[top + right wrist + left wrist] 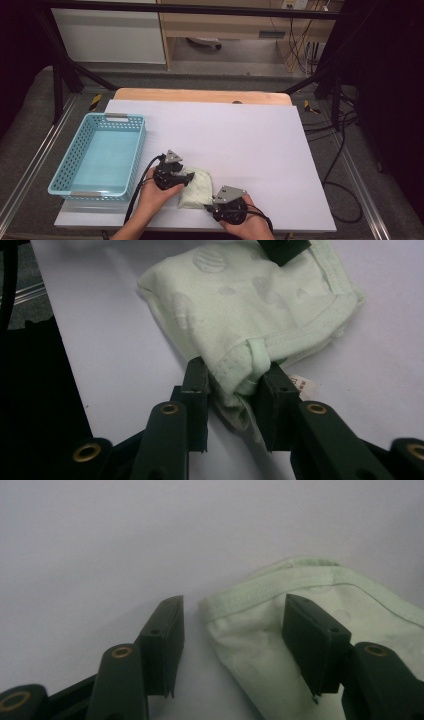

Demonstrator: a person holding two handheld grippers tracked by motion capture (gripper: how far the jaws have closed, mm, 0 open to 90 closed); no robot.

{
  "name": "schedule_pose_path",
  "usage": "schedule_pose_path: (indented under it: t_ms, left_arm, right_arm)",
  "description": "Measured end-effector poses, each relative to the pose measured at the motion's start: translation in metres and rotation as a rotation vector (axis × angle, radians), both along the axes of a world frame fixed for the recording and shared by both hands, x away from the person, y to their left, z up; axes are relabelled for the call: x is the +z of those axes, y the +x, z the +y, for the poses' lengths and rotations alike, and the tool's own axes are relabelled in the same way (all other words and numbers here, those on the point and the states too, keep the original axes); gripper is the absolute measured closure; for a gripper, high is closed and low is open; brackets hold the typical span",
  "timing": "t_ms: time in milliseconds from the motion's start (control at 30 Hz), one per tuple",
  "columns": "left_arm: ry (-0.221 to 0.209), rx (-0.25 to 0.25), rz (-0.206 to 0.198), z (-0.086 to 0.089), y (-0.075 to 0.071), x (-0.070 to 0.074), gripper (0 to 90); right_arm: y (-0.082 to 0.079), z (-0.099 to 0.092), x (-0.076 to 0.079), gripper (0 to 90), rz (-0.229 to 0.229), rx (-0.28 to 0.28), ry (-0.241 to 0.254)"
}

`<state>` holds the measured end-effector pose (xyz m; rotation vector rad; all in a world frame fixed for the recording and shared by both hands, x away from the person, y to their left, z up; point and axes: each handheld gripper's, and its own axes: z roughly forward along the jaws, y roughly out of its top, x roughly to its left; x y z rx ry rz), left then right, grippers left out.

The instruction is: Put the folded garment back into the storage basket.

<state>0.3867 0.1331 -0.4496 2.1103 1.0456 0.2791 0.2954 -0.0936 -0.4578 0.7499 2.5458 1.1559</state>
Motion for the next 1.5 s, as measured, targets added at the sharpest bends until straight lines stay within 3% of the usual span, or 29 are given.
schedule_pose_path:
  t_ms: [267, 400, 567, 700, 767, 867, 1067, 1500]
  left_arm:
    - [-0.035, -0.046, 0.011, -0.007, -0.006, -0.001, 68.8]
    - [-0.049, -0.053, 0.026, -0.006, -0.005, -0.002, 73.8]
    - [-0.048, -0.044, 0.019, -0.006, -0.005, -0.002, 80.5]
    - [-0.044, -0.051, 0.02, -0.009, -0.006, 0.004, 82.2]
    - [-0.065, -0.066, 0.025, -0.013, -0.005, 0.014, 82.5]
    - [-0.041, -0.093, 0.009, -0.02, -0.004, 0.023, 82.5]
    - [-0.048, -0.115, 0.017, -0.027, 0.003, 0.04, 82.5]
    - [-0.057, -0.125, 0.026, -0.031, 0.01, 0.06, 82.4]
  right_arm:
    - [-0.003, -0.003, 0.001, 55.0, 0.004, -0.003, -0.01]
    - [-0.004, -0.003, 0.0, 60.1, 0.004, 0.001, -0.003]
    - [-0.001, 0.0, 0.001, 76.8, -0.003, 0.016, -0.008]
    - [0.0, 0.0, 0.002, 82.2, 0.002, 0.023, -0.011]
    - [0.001, 0.0, 0.006, 83.4, 0.014, 0.04, -0.003]
    - [0.001, 0.0, 0.01, 83.7, 0.009, 0.054, -0.007]
    - [0.007, -0.012, 0.02, 83.9, 0.03, 0.043, 0.037]
    - [0.019, -0.022, 0.046, 84.0, 0.052, 0.067, 0.071]
